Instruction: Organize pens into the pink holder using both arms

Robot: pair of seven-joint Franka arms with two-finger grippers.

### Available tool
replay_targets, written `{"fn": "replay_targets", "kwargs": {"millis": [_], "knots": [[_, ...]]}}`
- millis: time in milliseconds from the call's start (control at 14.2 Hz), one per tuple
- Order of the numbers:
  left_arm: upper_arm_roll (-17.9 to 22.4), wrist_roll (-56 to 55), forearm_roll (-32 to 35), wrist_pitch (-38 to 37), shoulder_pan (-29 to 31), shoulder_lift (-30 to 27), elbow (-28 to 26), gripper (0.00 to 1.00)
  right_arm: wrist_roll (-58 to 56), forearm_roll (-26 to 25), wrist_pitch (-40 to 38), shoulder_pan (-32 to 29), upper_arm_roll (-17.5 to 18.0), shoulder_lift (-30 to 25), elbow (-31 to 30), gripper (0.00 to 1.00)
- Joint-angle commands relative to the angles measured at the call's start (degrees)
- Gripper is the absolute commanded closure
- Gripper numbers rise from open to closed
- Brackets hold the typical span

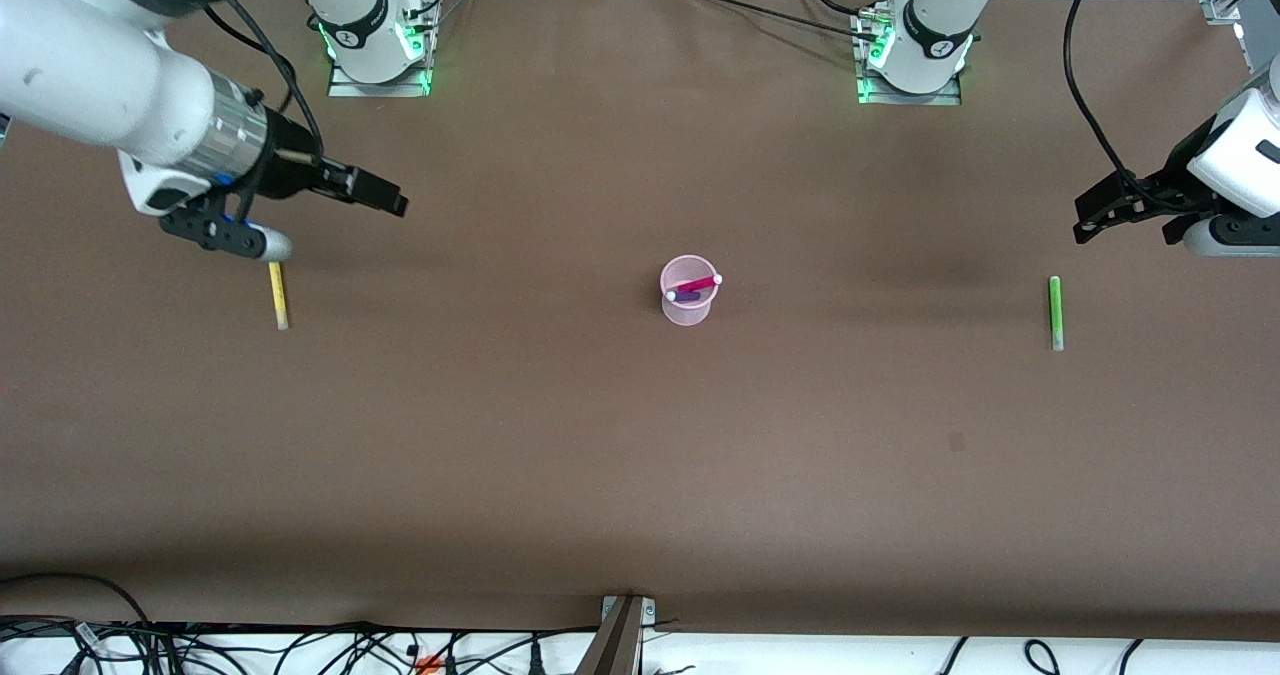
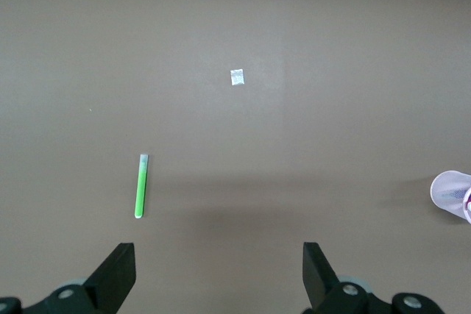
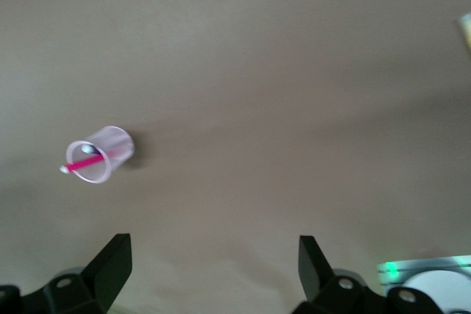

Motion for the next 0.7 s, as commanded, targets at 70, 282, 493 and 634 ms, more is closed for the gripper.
{"fn": "replay_targets", "kwargs": {"millis": [70, 282, 493, 634], "knots": [[-0.44, 0.1, -1.66, -1.3, 0.66, -0.37, 0.1, 0.0, -8.43, -5.61, -1.92, -1.93, 0.66, -4.99, -3.35, 0.0], [-0.44, 0.1, -1.58, -1.3, 0.66, -0.29, 0.1, 0.0, -20.82, -8.68, -2.36, -11.4, 6.26, -5.62, -3.71, 0.0], [-0.44, 0.1, -1.58, -1.3, 0.66, -0.29, 0.1, 0.0, -25.32, -13.35, -3.85, -21.84, 15.56, -8.07, -4.41, 0.0], [-0.44, 0.1, -1.58, -1.3, 0.66, -0.37, 0.1, 0.0, -29.97, -14.14, -3.94, -31.87, 24.1, -9.31, -5.12, 0.0]]}}
